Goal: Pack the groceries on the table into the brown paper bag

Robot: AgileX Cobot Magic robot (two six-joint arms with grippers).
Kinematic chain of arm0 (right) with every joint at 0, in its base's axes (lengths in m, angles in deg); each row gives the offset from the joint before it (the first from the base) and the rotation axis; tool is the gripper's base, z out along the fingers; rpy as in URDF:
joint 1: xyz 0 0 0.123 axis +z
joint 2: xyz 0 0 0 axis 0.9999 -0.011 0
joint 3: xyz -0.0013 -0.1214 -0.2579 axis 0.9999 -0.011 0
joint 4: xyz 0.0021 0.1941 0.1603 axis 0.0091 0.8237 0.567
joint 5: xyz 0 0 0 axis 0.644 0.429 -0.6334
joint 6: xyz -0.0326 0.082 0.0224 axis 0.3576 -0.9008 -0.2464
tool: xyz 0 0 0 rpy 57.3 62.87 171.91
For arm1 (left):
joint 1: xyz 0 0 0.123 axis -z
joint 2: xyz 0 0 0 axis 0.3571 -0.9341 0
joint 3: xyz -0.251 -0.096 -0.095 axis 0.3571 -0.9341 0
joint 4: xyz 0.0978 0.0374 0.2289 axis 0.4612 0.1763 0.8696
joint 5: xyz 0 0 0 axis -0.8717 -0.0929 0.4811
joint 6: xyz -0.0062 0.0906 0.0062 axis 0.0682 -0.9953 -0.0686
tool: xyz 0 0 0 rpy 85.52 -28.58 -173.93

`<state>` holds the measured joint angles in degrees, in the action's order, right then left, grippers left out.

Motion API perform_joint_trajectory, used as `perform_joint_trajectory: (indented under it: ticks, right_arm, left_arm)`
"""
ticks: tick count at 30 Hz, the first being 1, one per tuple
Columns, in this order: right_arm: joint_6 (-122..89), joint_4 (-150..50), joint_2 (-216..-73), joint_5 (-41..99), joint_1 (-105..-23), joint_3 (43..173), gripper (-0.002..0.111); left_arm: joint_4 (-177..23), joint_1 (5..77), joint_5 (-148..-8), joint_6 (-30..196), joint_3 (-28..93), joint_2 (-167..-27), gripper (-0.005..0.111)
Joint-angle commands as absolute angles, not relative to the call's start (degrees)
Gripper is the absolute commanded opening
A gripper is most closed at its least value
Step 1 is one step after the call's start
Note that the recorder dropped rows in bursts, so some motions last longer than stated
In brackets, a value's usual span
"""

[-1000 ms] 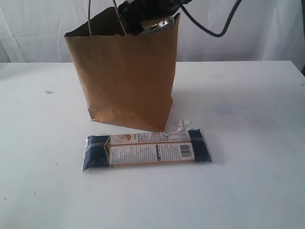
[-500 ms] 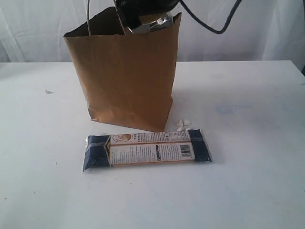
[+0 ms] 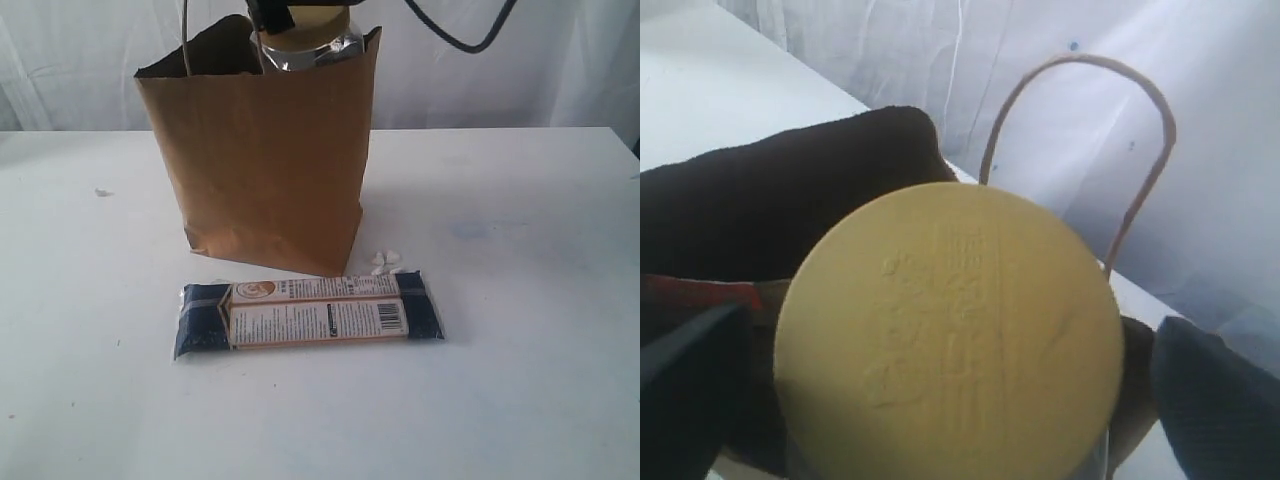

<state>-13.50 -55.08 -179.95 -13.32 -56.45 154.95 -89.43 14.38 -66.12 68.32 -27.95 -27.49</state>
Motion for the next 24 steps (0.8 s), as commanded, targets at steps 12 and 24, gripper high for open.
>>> perform_joint_trajectory:
  ticks: [12,24]
  right_arm:
    - [-15.4,-47.4,-173.0,-18.4,-56.7,155.0,0.102]
    - [-12.6,-45.6,-166.3,-41.4,-56.7,154.8,0.102]
  left_arm:
    - [-89.6,14.3,-66.3,68.4,-28.2,-27.2,0.000]
    - [-89.6,14.3,-66.3,68.4,-28.2,-27.2,0.000]
